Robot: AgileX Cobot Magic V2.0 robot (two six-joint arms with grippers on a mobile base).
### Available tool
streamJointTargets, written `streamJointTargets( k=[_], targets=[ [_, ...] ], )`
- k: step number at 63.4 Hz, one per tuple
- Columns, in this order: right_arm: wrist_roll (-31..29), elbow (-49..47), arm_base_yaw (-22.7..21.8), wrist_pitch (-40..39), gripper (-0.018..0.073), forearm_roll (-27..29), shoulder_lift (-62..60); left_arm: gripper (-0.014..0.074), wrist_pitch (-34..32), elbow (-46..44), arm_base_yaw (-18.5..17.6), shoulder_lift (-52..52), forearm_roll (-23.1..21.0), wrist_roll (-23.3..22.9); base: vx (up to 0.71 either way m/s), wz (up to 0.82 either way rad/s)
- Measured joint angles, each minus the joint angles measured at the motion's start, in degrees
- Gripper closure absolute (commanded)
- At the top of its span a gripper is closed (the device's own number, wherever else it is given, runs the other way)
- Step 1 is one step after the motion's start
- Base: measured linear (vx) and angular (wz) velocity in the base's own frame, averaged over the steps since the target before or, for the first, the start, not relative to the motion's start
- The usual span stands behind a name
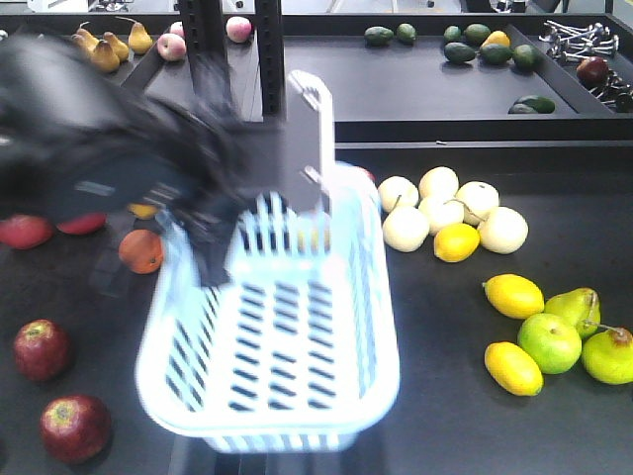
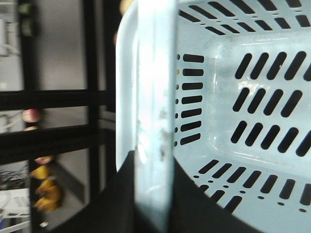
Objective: Pick three apples into basket with both arms
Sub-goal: 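Close the left gripper on the handle and lift the basket, then hold the basket raised beside the robot with the left gripper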
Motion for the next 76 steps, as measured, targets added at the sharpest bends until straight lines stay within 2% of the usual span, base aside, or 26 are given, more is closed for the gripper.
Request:
streamJointTargets(
  k=[20, 33, 50, 76],
  targets=[
    [0.00, 0.00, 0.00, 0.00, 0.0568, 0.00, 0.00, 0.0604, 6.90, 0.00, 0.00, -17.13, 5.08, 0.11, 0.00, 0.00],
    [0.00, 0.00, 0.00, 0.00, 0.0568, 0.00, 0.00, 0.0604, 12.62, 0.00, 0.00, -24.46, 5.67, 0.21, 0.00, 0.00],
    [0.00, 0.00, 0.00, 0.00, 0.0568, 0.00, 0.00, 0.0604, 19.20, 0.00, 0.00, -30.87, 5.67, 0.21, 0.00, 0.00],
    [0.00, 0.00, 0.00, 0.00, 0.0568, 0.00, 0.00, 0.0604, 20.92, 0.00, 0.00, -34.58, 5.67, 0.21, 0.00, 0.00]
  ],
)
